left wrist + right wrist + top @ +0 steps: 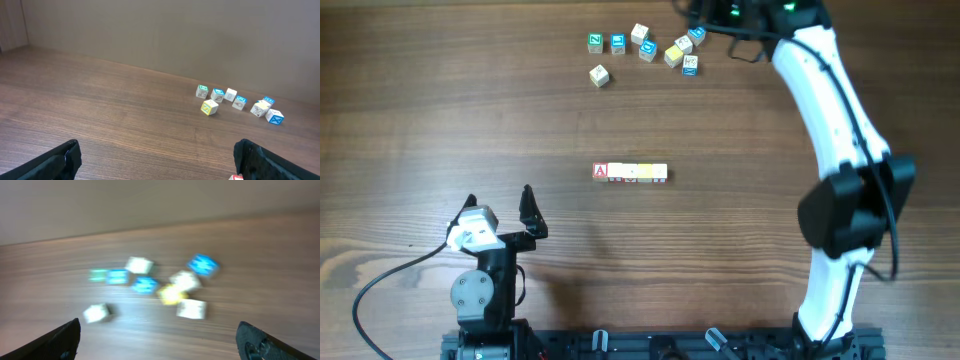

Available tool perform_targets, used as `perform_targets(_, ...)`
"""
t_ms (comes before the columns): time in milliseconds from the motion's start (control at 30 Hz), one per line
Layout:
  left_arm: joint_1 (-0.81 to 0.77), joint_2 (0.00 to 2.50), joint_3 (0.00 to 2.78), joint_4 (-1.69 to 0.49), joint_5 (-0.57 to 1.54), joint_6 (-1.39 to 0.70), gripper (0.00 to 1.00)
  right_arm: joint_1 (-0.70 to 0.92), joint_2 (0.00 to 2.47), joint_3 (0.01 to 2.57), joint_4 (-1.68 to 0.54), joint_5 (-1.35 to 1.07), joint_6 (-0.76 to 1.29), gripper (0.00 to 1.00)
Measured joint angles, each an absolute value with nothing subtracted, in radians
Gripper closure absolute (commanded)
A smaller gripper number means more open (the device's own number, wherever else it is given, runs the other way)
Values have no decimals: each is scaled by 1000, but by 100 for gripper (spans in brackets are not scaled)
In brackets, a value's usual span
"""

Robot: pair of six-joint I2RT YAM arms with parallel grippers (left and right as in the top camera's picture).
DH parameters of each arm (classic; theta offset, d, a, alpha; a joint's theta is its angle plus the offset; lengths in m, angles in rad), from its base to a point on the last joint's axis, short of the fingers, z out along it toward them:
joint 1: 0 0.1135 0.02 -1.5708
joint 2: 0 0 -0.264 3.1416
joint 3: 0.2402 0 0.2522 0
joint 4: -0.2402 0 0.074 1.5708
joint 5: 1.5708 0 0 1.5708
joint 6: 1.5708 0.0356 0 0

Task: Form a horizontal line

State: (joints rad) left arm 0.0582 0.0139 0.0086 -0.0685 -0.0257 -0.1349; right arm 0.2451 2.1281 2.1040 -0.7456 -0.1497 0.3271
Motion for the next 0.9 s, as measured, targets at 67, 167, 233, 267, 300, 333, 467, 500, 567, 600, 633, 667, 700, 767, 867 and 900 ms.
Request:
perform_targets(67,58,14,8,-68,-26,-135,0,311,2043,2106,-746,-153,327,0)
perform_targets(167,58,14,8,-68,-26,-135,0,337,1944,2106,-746,-153,327,0)
perform_targets(233,58,14,9,-68,-26,-135,0,332,1875,2106,-747,-152,327,0)
perform_targets(267,58,14,8,-68,-26,-135,0,330,1849,2106,-749,-152,327,0)
perform_targets(300,58,14,9,-68,-26,-135,0,327,1819,2106,-757,-152,327,0)
perform_targets(333,58,14,9,-68,-26,-135,0,326,1797,2106,-760,-152,327,0)
perform_targets(467,58,14,8,-68,-26,-135,0,302,1707,2106,-761,-152,327,0)
perform_targets(500,58,14,8,-68,-26,-135,0,293,1689,2103,-760,-152,327,0)
perform_targets(567,58,14,8,-68,-26,-135,0,275,1648,2066,-754,-152,327,0)
perform_targets(600,58,14,8,-68,-26,-135,0,265,1611,2010,-755,-152,327,0)
perform_targets(633,58,14,9,-68,-26,-135,0,258,1573,1935,-760,-152,327,0)
perform_targets(667,58,14,8,-68,-26,-135,0,257,1548,1873,-754,-152,327,0)
perform_targets(700,58,14,9,-68,-26,-135,0,256,1530,1813,-752,-152,327,0)
perform_targets(767,58,14,8,-68,-26,-135,0,256,1494,1643,-756,-152,327,0)
perform_targets(867,58,14,8,-68,-26,-134,0,252,1451,1390,-757,-152,327,0)
perform_targets(900,58,14,9,-68,-27,-134,0,251,1428,1297,-761,-152,327,0)
